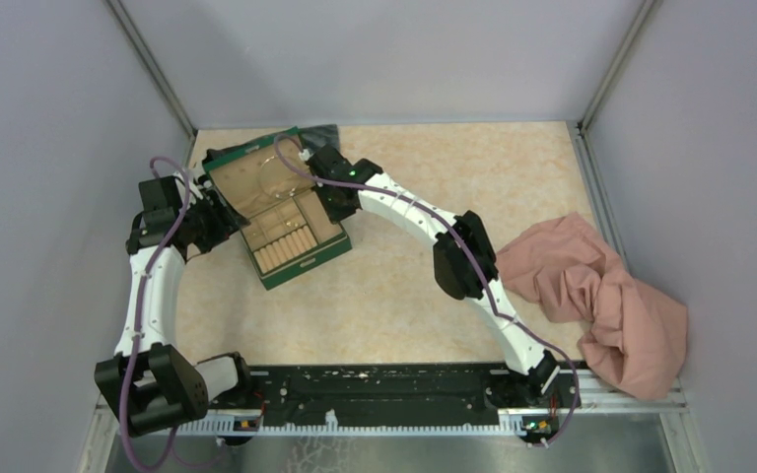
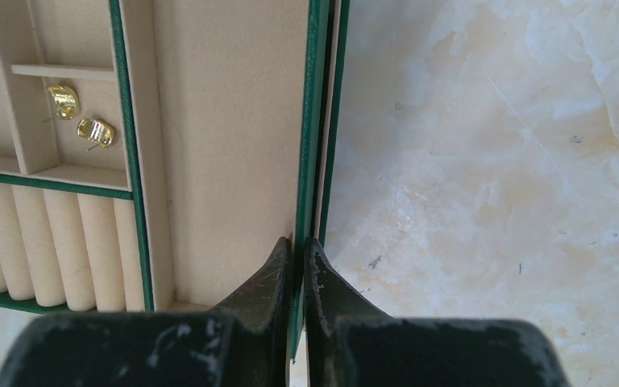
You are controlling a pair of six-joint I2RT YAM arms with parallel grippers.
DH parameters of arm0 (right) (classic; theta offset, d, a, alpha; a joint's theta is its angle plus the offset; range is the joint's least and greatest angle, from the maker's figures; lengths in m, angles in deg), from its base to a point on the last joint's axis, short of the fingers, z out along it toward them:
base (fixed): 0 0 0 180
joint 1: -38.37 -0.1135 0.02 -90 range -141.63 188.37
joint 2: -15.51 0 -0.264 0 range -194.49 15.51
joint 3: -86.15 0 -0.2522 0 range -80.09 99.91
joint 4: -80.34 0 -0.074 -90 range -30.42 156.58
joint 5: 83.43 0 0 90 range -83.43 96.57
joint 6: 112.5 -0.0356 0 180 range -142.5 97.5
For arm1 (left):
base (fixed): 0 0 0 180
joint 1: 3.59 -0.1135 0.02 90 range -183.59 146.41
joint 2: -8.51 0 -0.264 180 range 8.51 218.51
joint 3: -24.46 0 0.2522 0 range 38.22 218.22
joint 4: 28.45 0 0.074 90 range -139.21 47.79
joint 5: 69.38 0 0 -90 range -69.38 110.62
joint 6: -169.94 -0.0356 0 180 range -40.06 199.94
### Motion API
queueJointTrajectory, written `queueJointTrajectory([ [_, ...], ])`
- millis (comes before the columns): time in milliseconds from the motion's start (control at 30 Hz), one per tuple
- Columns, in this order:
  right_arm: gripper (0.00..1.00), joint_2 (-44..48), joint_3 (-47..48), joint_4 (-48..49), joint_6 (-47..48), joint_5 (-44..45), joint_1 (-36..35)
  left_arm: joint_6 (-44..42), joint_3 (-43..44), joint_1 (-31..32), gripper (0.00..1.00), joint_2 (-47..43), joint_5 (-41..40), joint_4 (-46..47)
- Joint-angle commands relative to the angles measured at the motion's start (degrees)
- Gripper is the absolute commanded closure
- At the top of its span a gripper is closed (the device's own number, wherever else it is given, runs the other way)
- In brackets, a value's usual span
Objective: Organize the mixed jewelry
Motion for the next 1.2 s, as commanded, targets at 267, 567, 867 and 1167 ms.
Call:
queueJointTrajectory([
  [267, 1.0, 2.84, 2.53, -2.85, 1.71, -5.06, -0.51, 1.63, -1.62, 0.01, 0.28, -2.82, 0.74, -0.46],
  [567, 0.58, 9.45, -5.18, 4.2, 0.88, -6.13, -0.51, 1.19, -0.25, 0.13, 0.28, -3.62, 1.45, -1.33],
  [867, 0.46, 21.55, -17.87, 14.51, -1.05, -1.22, -0.25, -0.96, 7.94, 6.98, 0.28, -4.74, -7.22, -1.5],
  [1167, 0.33, 40.15, -41.52, 32.12, -4.22, 0.93, 2.36, -2.98, 35.09, 15.56, 0.27, 13.45, -16.93, -1.65],
])
